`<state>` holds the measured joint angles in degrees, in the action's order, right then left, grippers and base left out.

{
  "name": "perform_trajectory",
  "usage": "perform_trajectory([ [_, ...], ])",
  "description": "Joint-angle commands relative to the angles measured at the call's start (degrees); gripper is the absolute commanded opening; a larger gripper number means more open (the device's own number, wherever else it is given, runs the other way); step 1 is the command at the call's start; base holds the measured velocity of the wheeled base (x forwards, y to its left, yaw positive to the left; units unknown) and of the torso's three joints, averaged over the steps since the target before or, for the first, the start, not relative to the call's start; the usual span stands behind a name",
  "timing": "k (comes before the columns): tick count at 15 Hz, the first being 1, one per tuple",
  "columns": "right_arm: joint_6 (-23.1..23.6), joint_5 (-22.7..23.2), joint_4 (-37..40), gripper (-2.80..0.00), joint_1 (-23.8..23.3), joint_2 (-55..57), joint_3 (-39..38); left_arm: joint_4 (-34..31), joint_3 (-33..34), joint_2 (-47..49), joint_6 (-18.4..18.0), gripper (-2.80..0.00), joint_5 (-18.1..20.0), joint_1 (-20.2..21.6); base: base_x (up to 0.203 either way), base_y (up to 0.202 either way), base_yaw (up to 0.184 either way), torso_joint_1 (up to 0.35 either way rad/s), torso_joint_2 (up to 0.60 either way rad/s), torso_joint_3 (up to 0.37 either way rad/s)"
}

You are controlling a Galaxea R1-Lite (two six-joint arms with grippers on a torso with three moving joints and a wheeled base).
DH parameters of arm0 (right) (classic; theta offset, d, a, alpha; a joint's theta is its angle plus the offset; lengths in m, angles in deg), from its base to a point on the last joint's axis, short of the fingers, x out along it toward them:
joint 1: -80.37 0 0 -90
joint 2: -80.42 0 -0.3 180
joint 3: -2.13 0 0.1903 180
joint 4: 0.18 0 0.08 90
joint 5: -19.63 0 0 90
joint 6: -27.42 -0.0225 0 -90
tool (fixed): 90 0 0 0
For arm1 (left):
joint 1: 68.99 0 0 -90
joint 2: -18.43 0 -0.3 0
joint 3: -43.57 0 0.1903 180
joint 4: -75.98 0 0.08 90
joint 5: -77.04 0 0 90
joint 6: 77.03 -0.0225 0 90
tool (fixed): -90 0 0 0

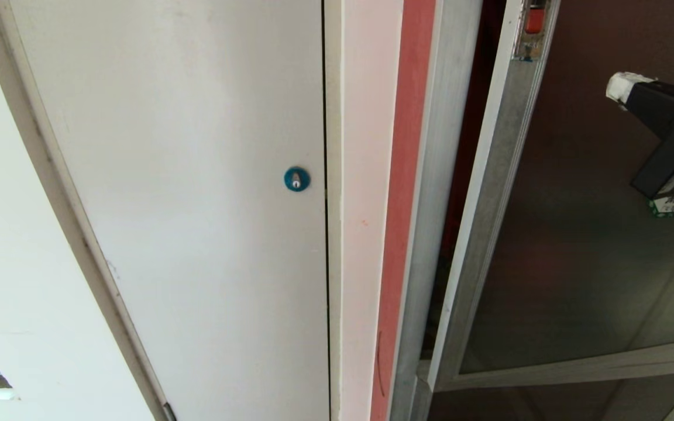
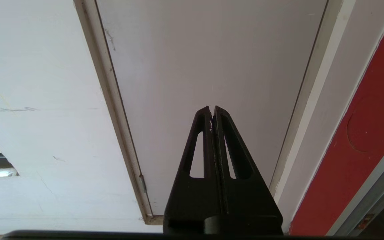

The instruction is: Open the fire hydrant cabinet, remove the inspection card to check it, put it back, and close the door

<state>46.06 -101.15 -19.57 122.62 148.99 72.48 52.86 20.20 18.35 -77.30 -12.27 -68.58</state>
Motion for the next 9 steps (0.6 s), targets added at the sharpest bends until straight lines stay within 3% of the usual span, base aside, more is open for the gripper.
perform_trajectory([
  [1,0.1,-0.2,-0.2,-2.8,-2.7,-3.2,-2.0,0.0,0.0,0.1,0.0,-2.8,0.0,0.0,0.0,0.0,0.0,0.0,0.0,0.0],
  [4,0.1,-0.5,7.1,-2.8,-8.0,-8.9,-3.2,0.0,0.0,0.1,0.0,-2.8,0.0,0.0,0.0,0.0,0.0,0.0,0.0,0.0],
  [9,0.0,-1.8,15.4,-2.8,-22.1,-21.7,-4.1,0.0,0.0,0.1,0.0,-2.8,0.0,0.0,0.0,0.0,0.0,0.0,0.0,0.0],
])
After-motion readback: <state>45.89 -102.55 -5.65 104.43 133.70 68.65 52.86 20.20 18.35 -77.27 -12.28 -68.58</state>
